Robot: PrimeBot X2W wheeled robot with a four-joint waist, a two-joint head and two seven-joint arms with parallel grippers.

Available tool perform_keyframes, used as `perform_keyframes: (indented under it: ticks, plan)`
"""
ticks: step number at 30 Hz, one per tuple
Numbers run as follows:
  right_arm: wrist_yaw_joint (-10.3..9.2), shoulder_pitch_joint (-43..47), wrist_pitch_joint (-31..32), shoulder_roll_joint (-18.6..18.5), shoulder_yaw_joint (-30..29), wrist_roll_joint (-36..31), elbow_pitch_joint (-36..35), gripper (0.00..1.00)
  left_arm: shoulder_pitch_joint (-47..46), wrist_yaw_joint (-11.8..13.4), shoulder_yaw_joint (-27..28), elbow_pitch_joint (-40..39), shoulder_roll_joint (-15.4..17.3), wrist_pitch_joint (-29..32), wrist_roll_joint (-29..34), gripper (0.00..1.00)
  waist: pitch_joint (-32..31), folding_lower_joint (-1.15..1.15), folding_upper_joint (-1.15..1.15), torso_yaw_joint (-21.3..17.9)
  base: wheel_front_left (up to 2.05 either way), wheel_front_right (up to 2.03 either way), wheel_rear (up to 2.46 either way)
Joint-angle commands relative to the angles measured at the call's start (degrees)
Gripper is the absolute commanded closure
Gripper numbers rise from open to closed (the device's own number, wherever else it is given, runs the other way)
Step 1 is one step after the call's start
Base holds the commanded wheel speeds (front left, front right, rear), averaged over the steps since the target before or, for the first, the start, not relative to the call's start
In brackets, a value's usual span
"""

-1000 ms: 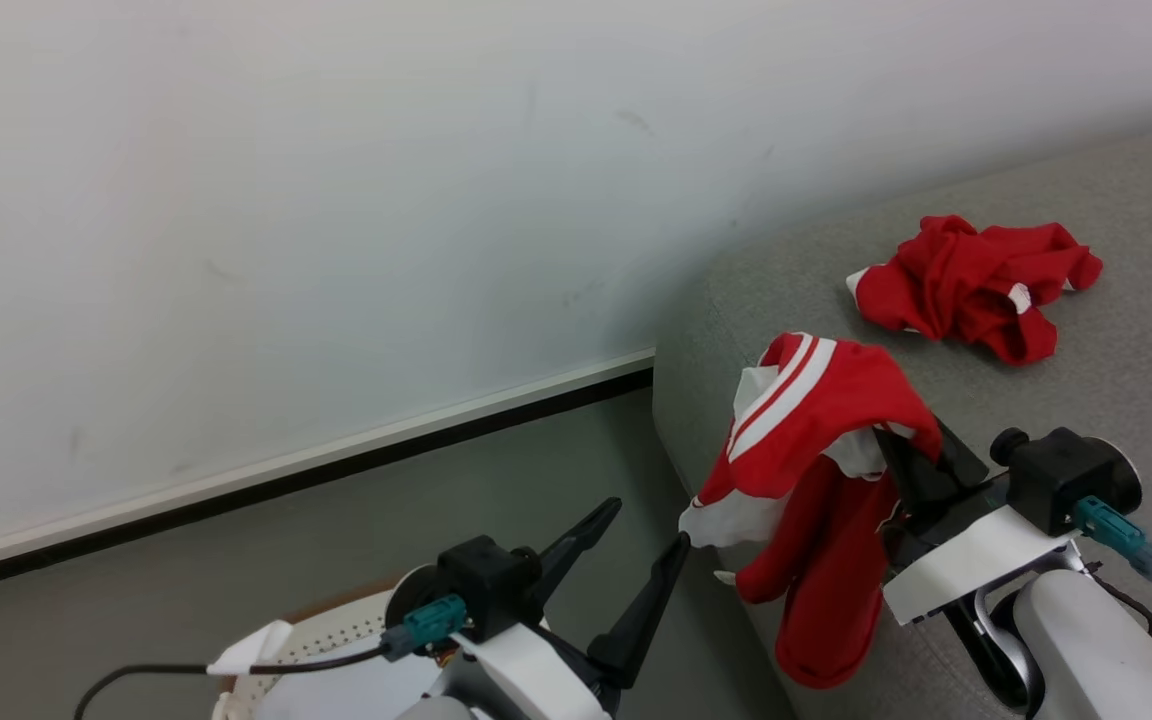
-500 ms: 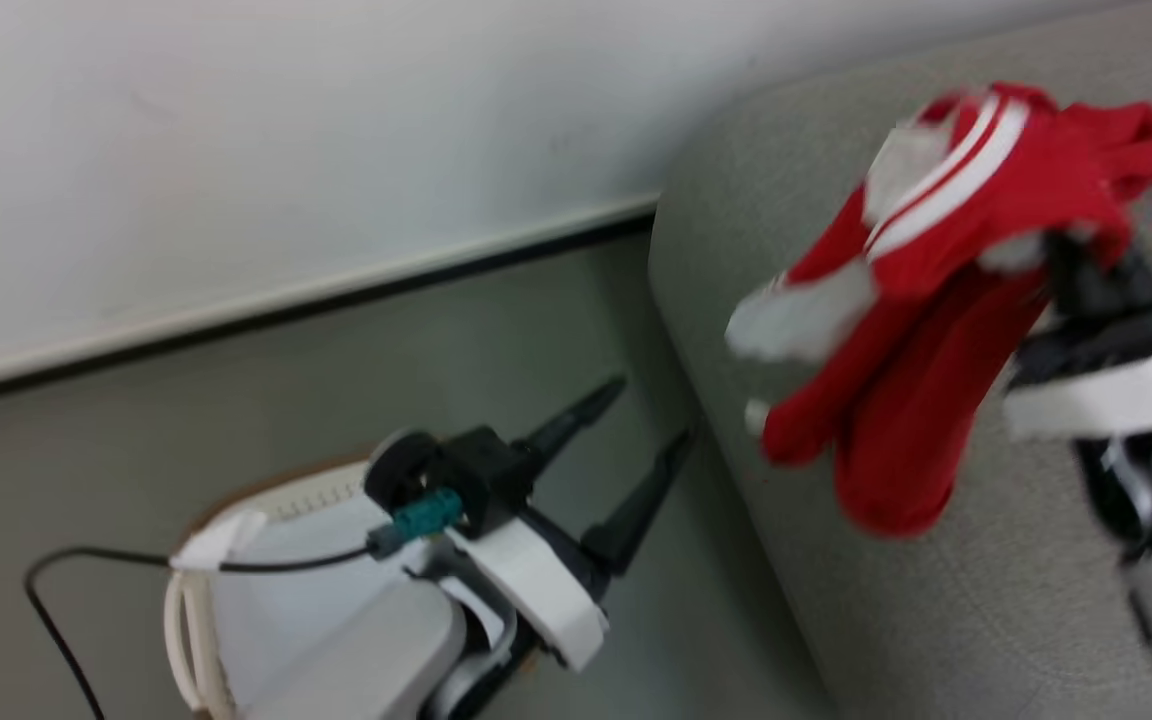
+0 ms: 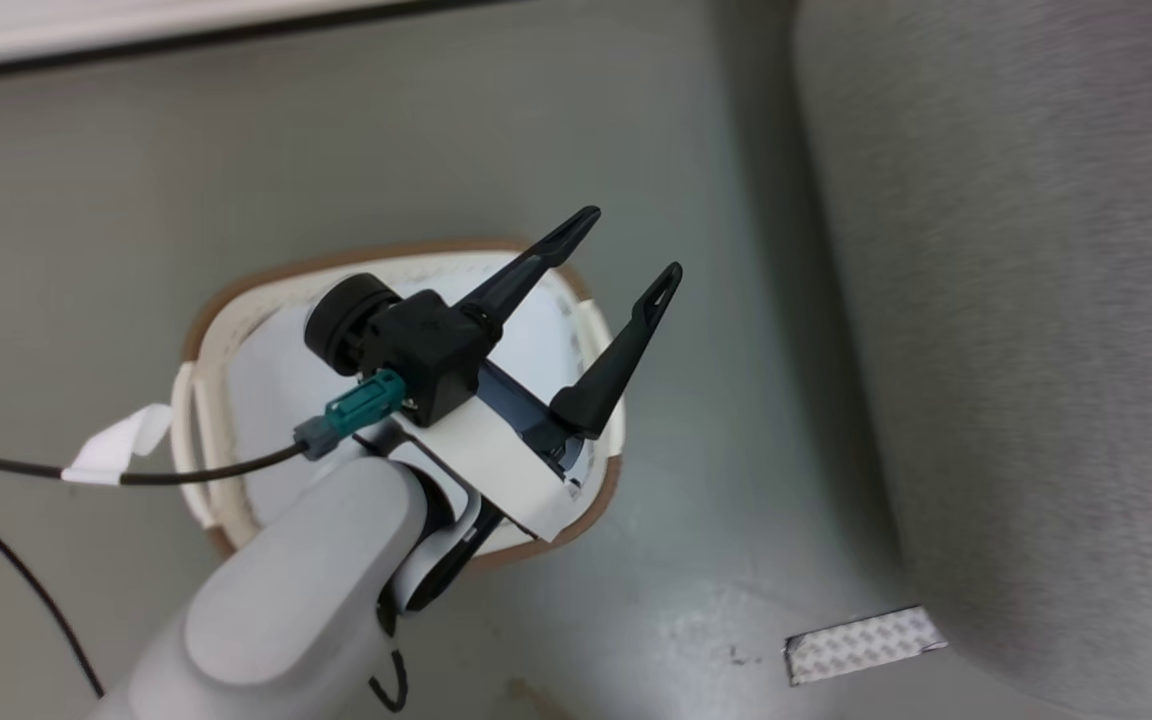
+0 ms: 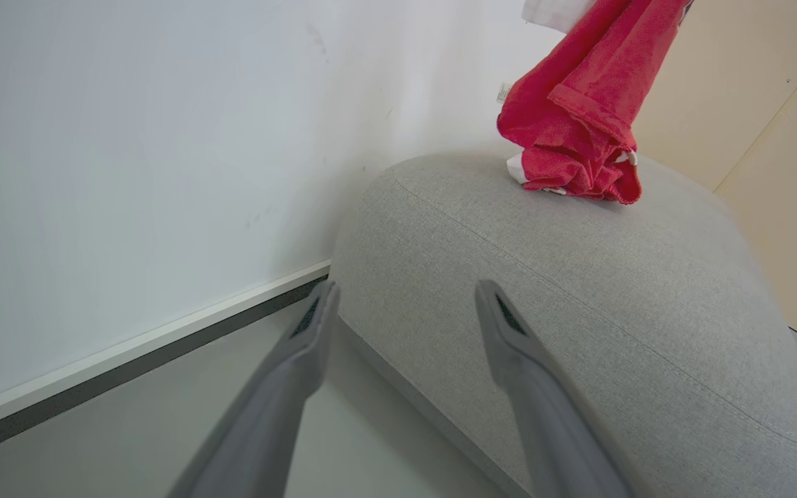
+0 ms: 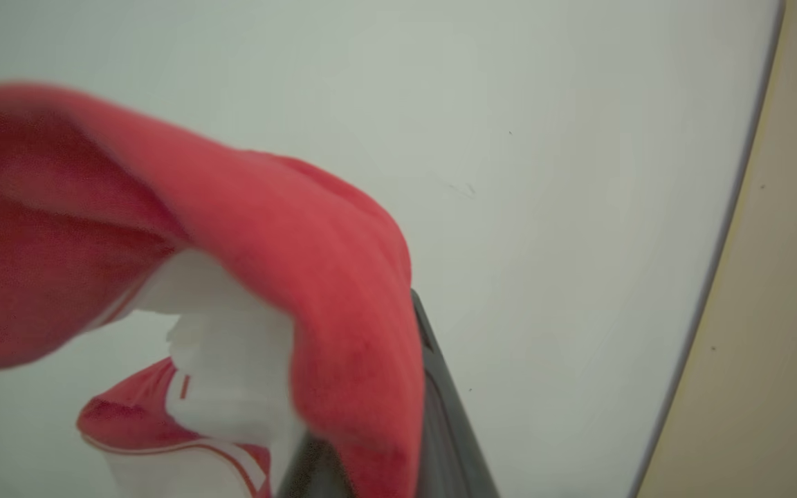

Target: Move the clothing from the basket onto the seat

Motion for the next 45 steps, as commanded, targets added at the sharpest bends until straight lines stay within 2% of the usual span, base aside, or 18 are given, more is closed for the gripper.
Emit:
perform_keyframes:
  ticks: [1,3,6,8,10,13,14,15,16,20,24,30,35,36,37,38,45]
  plan:
    - [-0.15,-1.5,1.4,-2.1,-3.3,-3.2,2.1,1.0,-0.3,-0.1,0.2,-0.3,-0.1,-0.6,0.4,0.0,4.8,-0.03,0.0,4.4,0.0,0.0,0.0]
    - [-0.16,-1.5,2.8,-4.3,-7.1,-7.6,4.9,1.0,-0.2,0.0,0.0,-0.5,-0.2,-0.8,0.3,0.0,6.2,-0.03,0.0,5.3,0.0,0.0,0.0]
    - [-0.15,1.0,3.4,-3.4,-13.0,-13.1,8.9,1.0,0.7,0.5,0.1,-0.6,-0.3,-1.2,-0.2,0.0,8.1,-0.03,0.0,6.1,0.0,0.0,0.0]
    - [-0.16,3.0,3.2,-0.2,-18.7,-18.4,10.6,1.0,1.3,0.6,0.1,-0.6,-0.2,-1.2,-0.5,0.0,9.2,-0.03,0.0,6.3,0.0,0.0,0.0]
    - [-0.16,3.6,2.5,4.9,-24.8,-23.2,9.9,1.0,1.8,1.0,0.0,-0.5,0.0,-1.2,-0.3,0.0,10.0,-0.03,0.0,6.3,0.0,0.0,0.0]
    - [-0.16,4.8,1.8,12.5,-31.0,-30.0,7.3,1.0,2.9,1.5,-0.1,-0.5,-0.2,-1.6,-0.8,0.0,9.8,-0.03,0.0,6.2,0.0,0.0,0.0]
    - [-0.16,5.2,1.4,14.9,-32.2,-32.2,6.4,0.81,3.2,1.7,-0.2,-0.4,-0.2,-1.8,-0.8,0.0,9.4,-0.03,0.0,6.1,0.0,0.0,0.0]
    - [-0.16,5.3,1.5,17.1,-32.9,-33.5,5.6,0.51,3.5,1.9,-0.3,-0.2,-0.2,-1.8,-0.9,0.0,9.0,-0.03,0.0,6.0,0.0,0.0,0.0]
    - [-0.16,4.8,1.8,19.3,-34.0,-34.3,5.2,0.0,3.9,2.0,-0.3,0.0,-0.2,-1.8,-1.1,0.0,8.4,-0.03,0.0,5.8,0.0,0.0,0.0]
    - [-0.16,4.0,1.0,22.7,-32.3,-35.8,5.3,0.0,4.8,2.4,0.1,0.6,0.3,-2.2,-1.4,0.0,5.2,-0.03,0.0,4.8,0.0,0.0,0.0]
    - [-0.16,9.1,-2.1,23.8,-26.3,-34.9,6.1,0.0,6.2,2.5,1.0,1.6,0.3,-3.2,-2.8,0.0,0.8,-0.03,0.0,4.0,0.0,0.0,0.0]
    - [-0.16,22.6,-7.8,24.2,-15.1,-24.0,4.7,0.0,10.3,3.0,2.7,5.0,-0.4,-5.1,-5.1,0.0,-8.4,-0.03,0.0,4.0,0.0,0.0,0.0]
    - [-0.16,36.2,-9.6,24.3,-6.0,-13.7,-1.9,0.0,15.1,4.3,5.6,7.4,-1.5,-6.1,-6.2,0.0,-16.4,-0.03,0.0,5.9,0.0,0.0,0.0]
    - [-0.16,36.2,-9.6,24.3,-6.0,-13.7,-1.9,0.0,15.1,4.3,5.6,7.4,-1.5,-6.1,-6.2,0.0,-16.4,-0.03,0.0,5.9,0.0,0.0,0.0]
    - [-0.16,41.7,-10.4,24.3,-3.6,-10.9,-4.2,0.0,17.3,4.9,7.2,8.1,-2.1,-6.1,-6.2,0.0,-19.5,-0.03,0.0,6.9,0.0,0.0,0.0]
    - [-0.16,41.7,-10.4,24.3,-3.6,-10.9,-4.2,0.0,17.3,4.9,7.2,8.1,-2.1,-6.1,-6.2,0.0,-19.5,-0.03,0.0,6.9,0.0,0.0,0.0]
    - [-0.16,58.1,-12.7,24.3,4.7,-5.3,-7.6,0.0,27.3,6.5,15.0,8.7,-3.6,-6.1,-2.3,0.0,-28.9,-0.03,0.0,10.3,0.0,0.0,0.0]
